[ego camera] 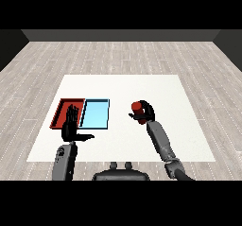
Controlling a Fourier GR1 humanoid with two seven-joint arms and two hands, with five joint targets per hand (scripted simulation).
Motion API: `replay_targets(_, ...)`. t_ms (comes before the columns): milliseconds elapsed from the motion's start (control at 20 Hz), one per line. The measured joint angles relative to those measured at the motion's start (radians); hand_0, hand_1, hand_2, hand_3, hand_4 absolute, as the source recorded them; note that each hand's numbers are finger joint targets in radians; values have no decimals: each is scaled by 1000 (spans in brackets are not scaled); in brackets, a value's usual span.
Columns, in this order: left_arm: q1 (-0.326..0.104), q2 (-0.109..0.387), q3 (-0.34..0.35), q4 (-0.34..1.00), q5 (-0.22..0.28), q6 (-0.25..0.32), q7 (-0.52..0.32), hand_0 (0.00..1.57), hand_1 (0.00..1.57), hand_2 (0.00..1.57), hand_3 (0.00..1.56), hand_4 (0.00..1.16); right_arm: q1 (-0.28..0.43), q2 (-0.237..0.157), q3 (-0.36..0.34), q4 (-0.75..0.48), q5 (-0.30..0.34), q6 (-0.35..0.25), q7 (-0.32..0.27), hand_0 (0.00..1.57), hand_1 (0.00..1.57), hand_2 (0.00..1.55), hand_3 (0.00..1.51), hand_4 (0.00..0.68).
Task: Pick the red can and put it in the red box
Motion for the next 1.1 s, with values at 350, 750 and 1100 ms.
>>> replay_targets(350, 11, -12, -48, -52, -45, 20, 24, 0, 0, 0, 0, 0, 90, -29, 11, -272, -21, 16, 61, 1514, 1514, 1469, 1408, 641)
replay_targets(750, -5, -39, -136, -114, -57, 31, 133, 0, 0, 0, 0, 0, 219, -74, 11, -592, -62, 57, 108, 1438, 1438, 1410, 1381, 622)
replay_targets(1100, -46, -43, -257, -135, -123, 118, 238, 0, 0, 0, 0, 0, 191, 2, 208, -649, -9, -156, 133, 1442, 1442, 1415, 1383, 634)
